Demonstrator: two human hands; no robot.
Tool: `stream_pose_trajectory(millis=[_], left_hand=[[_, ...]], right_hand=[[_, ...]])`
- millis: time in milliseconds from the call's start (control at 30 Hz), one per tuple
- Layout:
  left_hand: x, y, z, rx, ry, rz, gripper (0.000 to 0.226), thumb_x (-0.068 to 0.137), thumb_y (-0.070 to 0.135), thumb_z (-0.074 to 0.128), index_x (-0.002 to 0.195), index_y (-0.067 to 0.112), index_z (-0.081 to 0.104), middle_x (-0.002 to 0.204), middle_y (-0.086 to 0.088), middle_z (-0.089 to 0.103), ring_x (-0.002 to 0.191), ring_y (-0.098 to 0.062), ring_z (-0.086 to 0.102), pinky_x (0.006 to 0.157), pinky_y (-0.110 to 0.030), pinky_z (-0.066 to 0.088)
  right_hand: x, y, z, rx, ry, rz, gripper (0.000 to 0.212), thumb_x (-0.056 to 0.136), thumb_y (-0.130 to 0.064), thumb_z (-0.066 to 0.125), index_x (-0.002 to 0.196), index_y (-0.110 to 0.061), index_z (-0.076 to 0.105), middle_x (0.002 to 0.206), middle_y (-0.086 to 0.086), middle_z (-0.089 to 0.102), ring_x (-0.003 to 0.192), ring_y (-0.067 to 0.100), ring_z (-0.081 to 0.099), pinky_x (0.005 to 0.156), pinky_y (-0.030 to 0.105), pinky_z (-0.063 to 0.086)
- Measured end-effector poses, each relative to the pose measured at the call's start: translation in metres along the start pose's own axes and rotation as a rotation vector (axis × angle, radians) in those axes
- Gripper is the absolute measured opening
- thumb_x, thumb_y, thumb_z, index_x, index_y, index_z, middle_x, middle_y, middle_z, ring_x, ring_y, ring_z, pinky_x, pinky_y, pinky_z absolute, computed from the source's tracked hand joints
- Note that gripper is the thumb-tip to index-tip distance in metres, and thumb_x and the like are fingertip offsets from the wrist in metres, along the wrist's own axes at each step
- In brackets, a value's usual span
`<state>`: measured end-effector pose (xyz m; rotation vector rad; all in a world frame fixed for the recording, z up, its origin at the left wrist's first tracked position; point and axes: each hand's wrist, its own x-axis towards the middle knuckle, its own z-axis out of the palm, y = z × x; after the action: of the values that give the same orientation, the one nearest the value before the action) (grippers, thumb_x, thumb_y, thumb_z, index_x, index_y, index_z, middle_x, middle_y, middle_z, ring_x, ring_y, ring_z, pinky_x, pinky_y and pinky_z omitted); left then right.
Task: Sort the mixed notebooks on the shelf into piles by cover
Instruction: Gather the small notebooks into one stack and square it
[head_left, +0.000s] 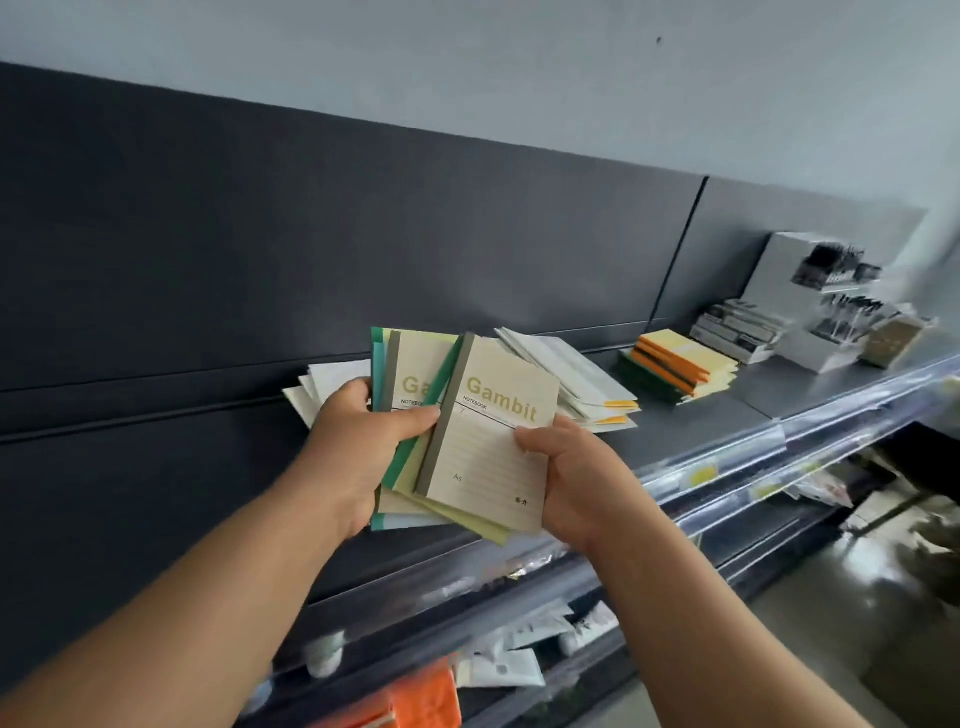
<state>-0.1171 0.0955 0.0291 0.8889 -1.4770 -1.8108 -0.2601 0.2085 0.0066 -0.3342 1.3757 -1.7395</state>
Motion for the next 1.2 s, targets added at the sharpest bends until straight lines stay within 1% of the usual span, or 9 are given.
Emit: stream_pose_trajectory(millis=[167, 267, 367, 533, 633, 867, 967, 1067, 1200], left_hand=[[-0.009, -0.014, 0.100, -0.053, -0.123, -0.052, 0.027, 0.084, 0.008, 0.072, 0.109, 0.012, 0.063, 0.101, -0.010, 0.074, 0.089, -0.027, 0.071, 0.074, -0.046, 0.059], [-0.011, -0.026, 0.154, -0.131, -0.199, -0.148, 0.055, 0.072, 0.030, 0.083, 0.119, 0.012, 0.062, 0.114, -0.011, 0.071, 0.102, -0.029, 0.068, 0.087, -0.050, 0.054], [-0.011, -0.034, 0.199, -0.275, -0.274, -0.272, 0.022, 0.087, 0.027, 0.068, 0.102, 0.012, 0.070, 0.089, -0.012, 0.076, 0.077, -0.030, 0.074, 0.071, -0.046, 0.058], [0.000, -0.044, 0.258, -0.250, -0.377, -0.394, 0.035, 0.093, 0.030, 0.057, 0.122, 0.012, 0.065, 0.115, -0.019, 0.070, 0.107, -0.039, 0.066, 0.091, -0.062, 0.050], [0.014, -0.053, 0.284, -0.170, -0.455, -0.434, 0.037, 0.090, 0.027, 0.060, 0.124, 0.012, 0.063, 0.112, -0.019, 0.071, 0.099, -0.038, 0.069, 0.081, -0.057, 0.056], [0.078, -0.059, 0.340, -0.043, -0.498, -0.327, 0.034, 0.091, 0.011, 0.062, 0.124, 0.013, 0.052, 0.110, -0.019, 0.071, 0.098, -0.038, 0.069, 0.077, -0.059, 0.057], [0.117, -0.054, 0.367, -0.060, -0.492, -0.291, 0.033, 0.092, 0.006, 0.061, 0.123, 0.012, 0.054, 0.112, -0.017, 0.070, 0.103, -0.036, 0.067, 0.083, -0.056, 0.056], [0.152, -0.049, 0.393, -0.088, -0.467, -0.250, 0.031, 0.092, 0.004, 0.060, 0.122, 0.010, 0.058, 0.111, -0.017, 0.072, 0.101, -0.035, 0.068, 0.084, -0.054, 0.056], [0.186, -0.046, 0.421, -0.152, -0.406, -0.219, 0.025, 0.092, 0.010, 0.061, 0.117, 0.012, 0.062, 0.104, -0.014, 0.074, 0.091, -0.032, 0.072, 0.078, -0.051, 0.059]], right_hand=[[-0.016, -0.036, -0.097, -0.001, 0.055, -0.060, 0.029, 0.096, 0.001, 0.048, 0.119, -0.011, 0.060, 0.118, 0.014, 0.070, 0.102, 0.033, 0.066, 0.078, 0.049, 0.056], [-0.022, -0.050, -0.152, -0.008, 0.137, -0.076, 0.027, 0.095, -0.001, 0.051, 0.117, -0.012, 0.060, 0.116, 0.013, 0.070, 0.101, 0.033, 0.066, 0.072, 0.046, 0.056], [-0.023, -0.064, -0.197, 0.033, 0.202, -0.071, 0.025, 0.093, 0.000, 0.052, 0.113, -0.013, 0.061, 0.114, 0.013, 0.070, 0.106, 0.035, 0.064, 0.087, 0.054, 0.053], [-0.014, -0.083, -0.253, 0.095, 0.271, -0.053, 0.029, 0.092, 0.001, 0.052, 0.116, -0.013, 0.060, 0.117, 0.012, 0.069, 0.110, 0.035, 0.063, 0.093, 0.057, 0.050], [0.001, -0.088, -0.278, 0.124, 0.296, -0.057, 0.032, 0.092, 0.002, 0.051, 0.119, -0.013, 0.060, 0.118, 0.012, 0.069, 0.109, 0.035, 0.063, 0.091, 0.057, 0.051], [0.061, -0.121, -0.320, 0.098, 0.332, -0.057, 0.022, 0.093, 0.002, 0.052, 0.108, -0.011, 0.059, 0.113, 0.014, 0.069, 0.105, 0.035, 0.065, 0.092, 0.060, 0.051], [0.095, -0.152, -0.333, 0.047, 0.342, -0.073, 0.019, 0.094, 0.002, 0.052, 0.104, -0.011, 0.060, 0.109, 0.013, 0.071, 0.096, 0.032, 0.067, 0.080, 0.051, 0.055], [0.126, -0.180, -0.346, 0.028, 0.308, -0.097, 0.017, 0.095, 0.001, 0.053, 0.107, -0.009, 0.059, 0.113, 0.014, 0.070, 0.100, 0.034, 0.067, 0.084, 0.054, 0.056], [0.160, -0.208, -0.361, 0.048, 0.229, -0.126, 0.019, 0.097, -0.004, 0.052, 0.112, -0.011, 0.062, 0.107, 0.012, 0.074, 0.090, 0.028, 0.072, 0.063, 0.040, 0.060]])
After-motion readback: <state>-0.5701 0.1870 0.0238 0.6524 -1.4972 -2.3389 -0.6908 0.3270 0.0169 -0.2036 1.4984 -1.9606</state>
